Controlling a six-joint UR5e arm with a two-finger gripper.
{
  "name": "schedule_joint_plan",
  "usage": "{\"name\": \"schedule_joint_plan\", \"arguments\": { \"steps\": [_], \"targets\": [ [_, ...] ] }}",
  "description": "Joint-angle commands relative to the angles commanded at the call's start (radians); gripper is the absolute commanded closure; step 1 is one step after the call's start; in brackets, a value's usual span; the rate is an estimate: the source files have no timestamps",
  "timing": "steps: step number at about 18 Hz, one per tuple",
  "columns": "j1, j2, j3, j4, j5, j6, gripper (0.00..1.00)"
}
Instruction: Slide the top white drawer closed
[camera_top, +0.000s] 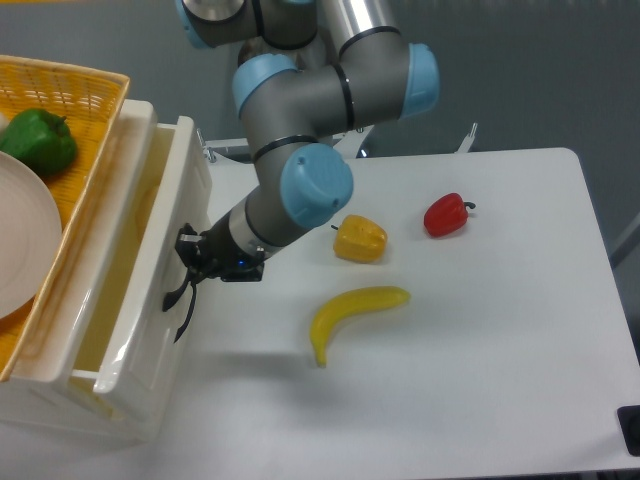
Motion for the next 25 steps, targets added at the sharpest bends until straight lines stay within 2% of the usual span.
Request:
{"name": "schedule_joint_plan", "arguments": {
  "steps": [14, 16, 17, 19, 20, 22, 23, 24, 25],
  "targets": [
    [-0.028, 0.000, 0.002, 0.000, -0.002, -0.017, 0.97],
    [-0.028, 0.000, 0.002, 0.000, -0.002, -0.017, 0.94],
    [-0.028, -0.002, 0.002, 0.002, 0.000, -0.015, 0.84],
    [-0.022, 0.002, 0.005, 0.003, 0.006, -0.014, 0.73],
    [-0.011, 0.002, 0.005, 0.012, 0.014, -0.012, 0.62],
    [0.021, 0.008, 0.017, 0.040, 0.043, -0.012, 0.26],
    [0.038, 0.017, 0.024, 0.055, 0.057, -0.012, 0.05],
    [0.052, 0.018, 0.029, 0.070, 0.075, -0.012, 0.00],
    [0.067, 0.021, 0.034, 0.083, 0.087, -0.008, 0.00]
  ]
}}
